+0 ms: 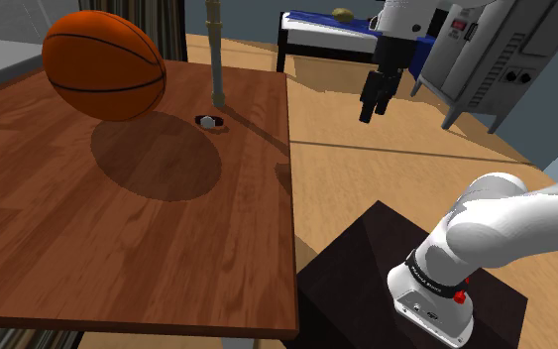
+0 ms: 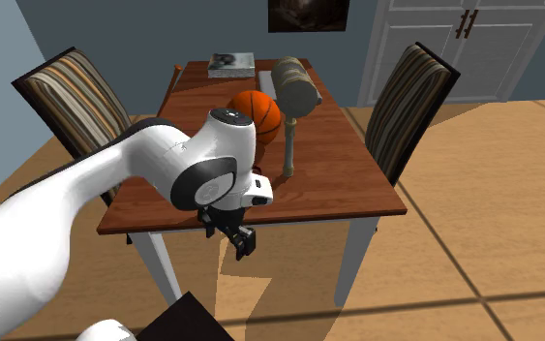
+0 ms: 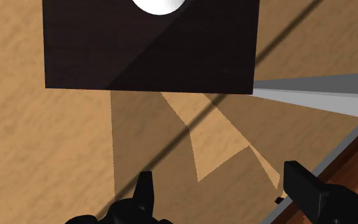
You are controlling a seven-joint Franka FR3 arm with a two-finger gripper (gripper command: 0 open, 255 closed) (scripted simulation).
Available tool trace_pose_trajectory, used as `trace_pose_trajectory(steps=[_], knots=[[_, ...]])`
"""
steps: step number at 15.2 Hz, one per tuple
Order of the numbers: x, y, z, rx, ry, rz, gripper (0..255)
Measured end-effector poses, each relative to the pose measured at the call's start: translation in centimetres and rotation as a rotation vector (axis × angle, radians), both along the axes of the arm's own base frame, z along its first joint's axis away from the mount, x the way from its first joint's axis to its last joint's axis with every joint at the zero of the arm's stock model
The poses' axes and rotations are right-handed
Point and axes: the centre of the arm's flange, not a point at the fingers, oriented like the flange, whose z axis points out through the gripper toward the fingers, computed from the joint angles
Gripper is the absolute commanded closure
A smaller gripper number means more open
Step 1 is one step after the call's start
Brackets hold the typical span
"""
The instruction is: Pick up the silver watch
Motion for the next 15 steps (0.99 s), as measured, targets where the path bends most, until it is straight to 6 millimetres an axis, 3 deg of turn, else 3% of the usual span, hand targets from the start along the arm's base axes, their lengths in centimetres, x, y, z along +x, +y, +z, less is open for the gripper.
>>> trace_pose_trajectory(steps=[3,15], knots=[[1.2,0.7,-0.3,-0.005,-0.007,0.017,0],[13.3,9.4,-1.5,-0.060,-0.086,0.185,0]])
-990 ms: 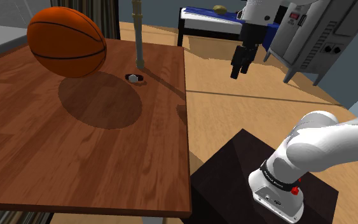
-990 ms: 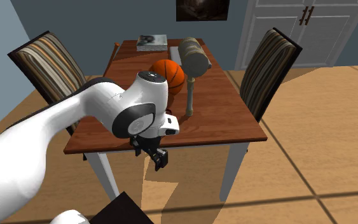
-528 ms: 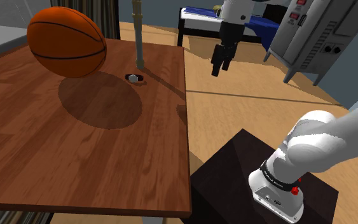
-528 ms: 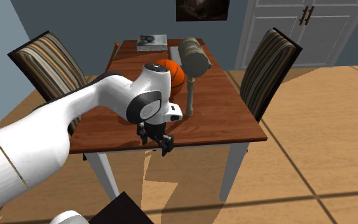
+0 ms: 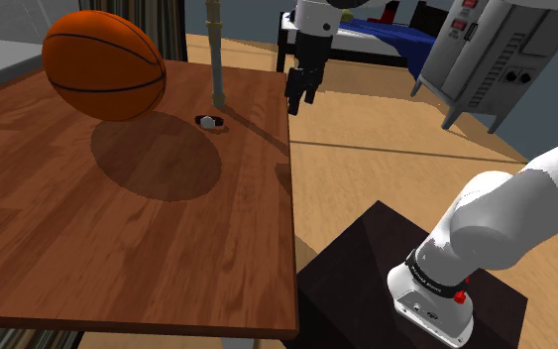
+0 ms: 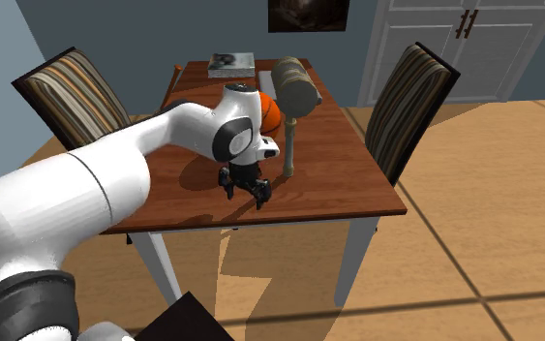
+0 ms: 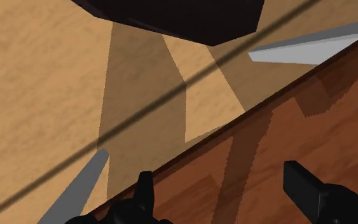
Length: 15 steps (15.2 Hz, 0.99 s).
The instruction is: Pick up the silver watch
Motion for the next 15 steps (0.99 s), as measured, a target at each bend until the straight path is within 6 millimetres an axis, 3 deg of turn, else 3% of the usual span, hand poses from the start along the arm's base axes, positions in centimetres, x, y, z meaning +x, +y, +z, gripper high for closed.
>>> trace_pose_trajectory(steps=[15], knots=[[14.3,13.5,-1.7,-0.067,-0.102,0.215,0]])
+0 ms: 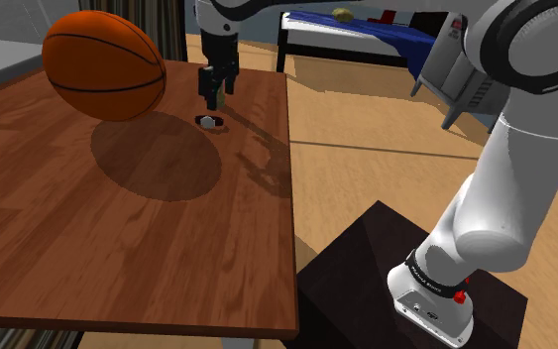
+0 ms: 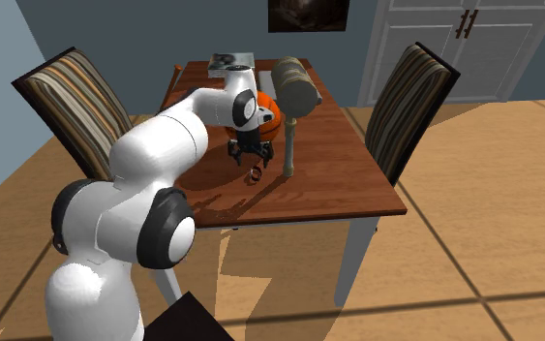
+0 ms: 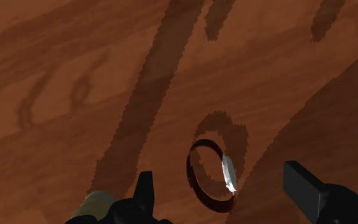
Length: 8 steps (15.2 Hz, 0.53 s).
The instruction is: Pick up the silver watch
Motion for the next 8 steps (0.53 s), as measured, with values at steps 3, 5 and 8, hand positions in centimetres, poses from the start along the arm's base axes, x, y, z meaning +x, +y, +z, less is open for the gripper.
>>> trace_pose_trajectory(steps=[3,5,8], knots=[[2.0,3.2,-0.6,-0.014,-0.019,0.043,0],[3.1,4.7,-0.7,-0.020,-0.028,0.063,0],[3.3,5.0,-2.2,-0.022,-0.031,0.069,0]])
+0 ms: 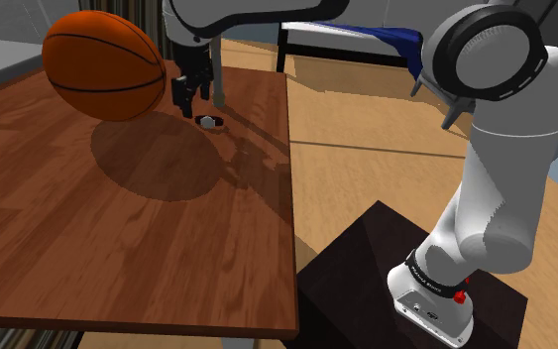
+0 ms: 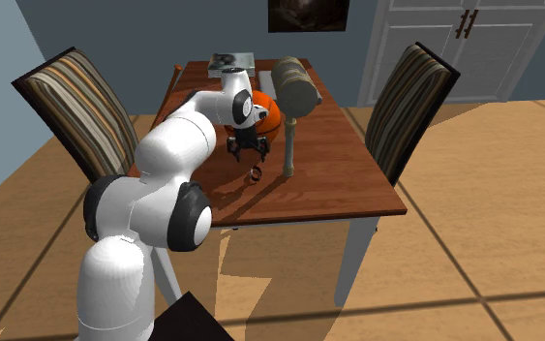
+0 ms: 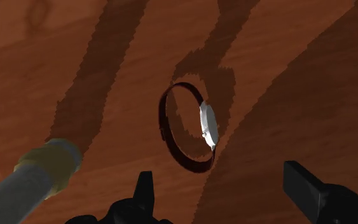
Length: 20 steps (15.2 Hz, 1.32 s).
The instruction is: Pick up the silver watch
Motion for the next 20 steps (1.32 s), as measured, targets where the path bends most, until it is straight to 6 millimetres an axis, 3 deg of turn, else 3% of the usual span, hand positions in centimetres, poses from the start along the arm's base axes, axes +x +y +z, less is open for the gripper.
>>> trace_pose_trajectory(steps=[4,5,15,20], knots=[[0.2,0.2,-2.0,0.000,0.000,0.001,0],[0.2,0.2,-2.2,0.000,-0.001,0.001,255],[0.2,0.2,-2.4,0.000,-0.001,0.001,255],[0.2,0.3,-0.3,0.000,-0.001,0.001,255]])
